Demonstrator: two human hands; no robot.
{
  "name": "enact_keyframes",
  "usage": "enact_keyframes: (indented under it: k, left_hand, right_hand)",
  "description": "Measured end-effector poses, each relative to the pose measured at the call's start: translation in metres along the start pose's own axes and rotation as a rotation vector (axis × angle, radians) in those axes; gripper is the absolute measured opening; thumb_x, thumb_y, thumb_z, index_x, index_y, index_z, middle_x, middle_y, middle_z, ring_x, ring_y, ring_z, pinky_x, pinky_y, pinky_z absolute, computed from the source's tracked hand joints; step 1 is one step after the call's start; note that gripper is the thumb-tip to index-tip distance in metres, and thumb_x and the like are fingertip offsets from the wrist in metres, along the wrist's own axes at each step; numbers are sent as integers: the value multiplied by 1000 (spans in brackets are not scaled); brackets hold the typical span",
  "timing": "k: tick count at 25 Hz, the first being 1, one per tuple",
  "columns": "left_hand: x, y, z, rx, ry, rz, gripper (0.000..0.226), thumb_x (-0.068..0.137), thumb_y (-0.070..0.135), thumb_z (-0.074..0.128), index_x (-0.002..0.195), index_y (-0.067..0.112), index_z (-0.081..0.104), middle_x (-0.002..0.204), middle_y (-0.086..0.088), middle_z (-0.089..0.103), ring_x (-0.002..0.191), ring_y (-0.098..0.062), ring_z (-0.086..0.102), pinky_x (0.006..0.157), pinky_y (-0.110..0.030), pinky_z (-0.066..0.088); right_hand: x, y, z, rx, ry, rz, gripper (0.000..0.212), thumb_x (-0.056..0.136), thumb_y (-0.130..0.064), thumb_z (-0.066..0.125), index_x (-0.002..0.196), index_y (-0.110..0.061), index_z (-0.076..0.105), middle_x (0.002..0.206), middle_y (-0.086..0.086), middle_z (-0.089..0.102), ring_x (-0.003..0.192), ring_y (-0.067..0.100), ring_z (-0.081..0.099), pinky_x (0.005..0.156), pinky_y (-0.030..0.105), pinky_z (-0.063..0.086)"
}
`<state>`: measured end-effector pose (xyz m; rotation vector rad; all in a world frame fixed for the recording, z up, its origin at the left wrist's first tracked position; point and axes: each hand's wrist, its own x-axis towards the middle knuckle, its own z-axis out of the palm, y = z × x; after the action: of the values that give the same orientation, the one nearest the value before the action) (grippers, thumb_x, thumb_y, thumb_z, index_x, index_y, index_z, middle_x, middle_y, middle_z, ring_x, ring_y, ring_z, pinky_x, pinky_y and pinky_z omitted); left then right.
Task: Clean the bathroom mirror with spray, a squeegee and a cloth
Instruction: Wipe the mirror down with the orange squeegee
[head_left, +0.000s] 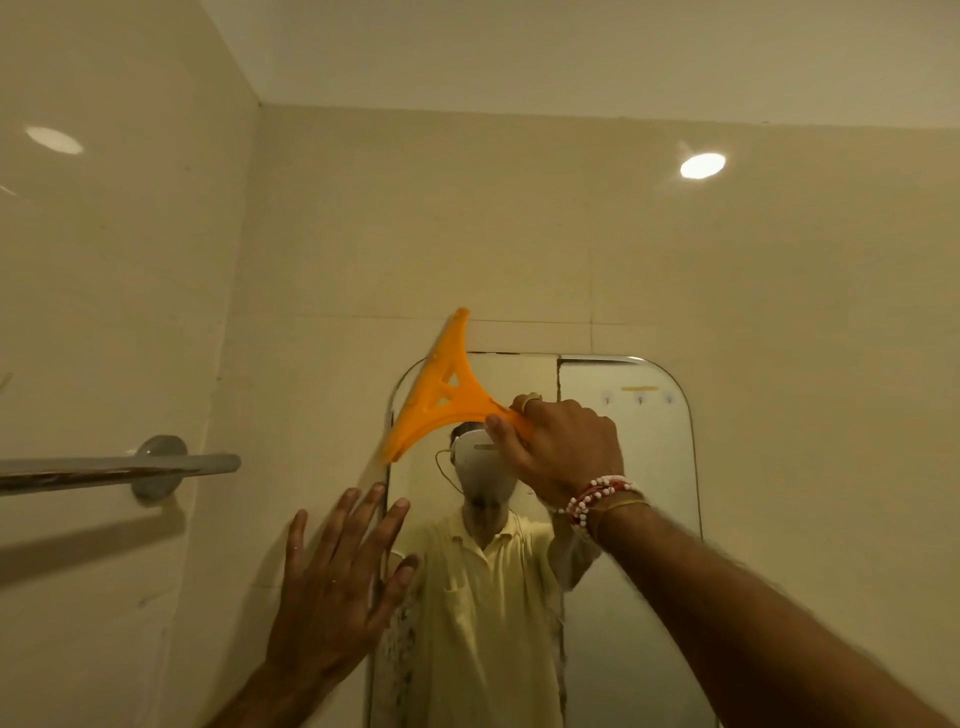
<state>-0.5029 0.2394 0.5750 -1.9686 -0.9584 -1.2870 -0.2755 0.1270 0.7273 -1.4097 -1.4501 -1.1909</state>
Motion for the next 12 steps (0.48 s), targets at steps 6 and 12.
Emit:
enact_keyframes:
  k: [6,12]
  left_hand:
    - [-3,2,9,27,6,-24,71,98,67,30,155,29,45,163,-6,40,151,-30,36,118,-70,21]
    - [-3,-5,14,88,0,-21,74,97,70,26,155,27,46,162,-7,43,149,-31,40,118,-67,15]
  right_hand:
    - [-27,68,-19,-52,-10,59,64,89,-72,23,93,-23,65,61,-7,58,50,11,53,50,20,43]
    - [-62,124,-40,-73,-2,194,65,88,-72,30,104,-22,70,62,-7,55,52,13,50,49,18,34]
